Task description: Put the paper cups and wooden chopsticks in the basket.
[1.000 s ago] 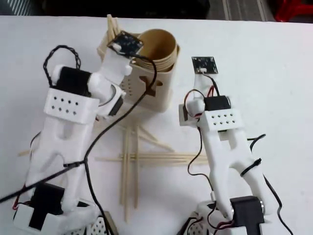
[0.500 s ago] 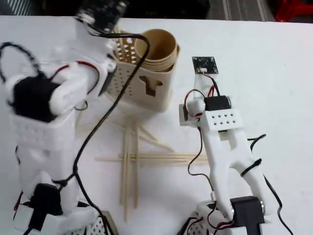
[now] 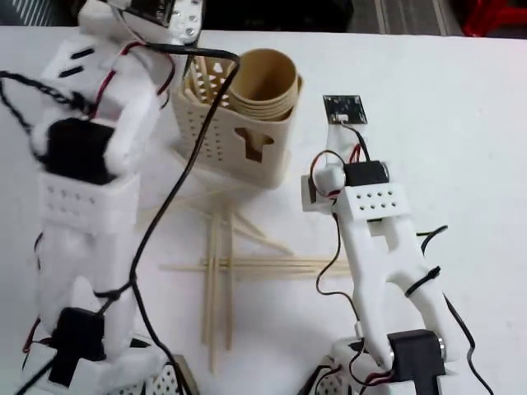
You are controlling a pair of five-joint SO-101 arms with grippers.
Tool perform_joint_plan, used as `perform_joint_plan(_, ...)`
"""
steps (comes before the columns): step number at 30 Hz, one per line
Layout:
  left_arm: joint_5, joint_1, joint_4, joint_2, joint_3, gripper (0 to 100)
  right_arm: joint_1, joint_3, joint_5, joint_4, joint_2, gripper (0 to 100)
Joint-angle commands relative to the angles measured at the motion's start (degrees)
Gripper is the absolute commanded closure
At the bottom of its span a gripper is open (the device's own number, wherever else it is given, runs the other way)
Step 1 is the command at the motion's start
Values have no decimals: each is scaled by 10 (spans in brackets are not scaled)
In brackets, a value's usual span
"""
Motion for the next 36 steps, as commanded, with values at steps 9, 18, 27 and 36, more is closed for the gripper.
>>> perform_joint_plan(9,0,0,-221,-6,234,979,5,-3,-1,-7,-13,981)
perform_joint_plan(18,55,-52,-220,-6,350,917,4,-2,-1,-7,-13,981)
perform_joint_plan(27,48,-94,24,-41,207,763,5,-2,-1,-7,-12,981)
perform_joint_plan(36,-86,-138,319,-47,57,778,5,19,-3,-36,-12,981)
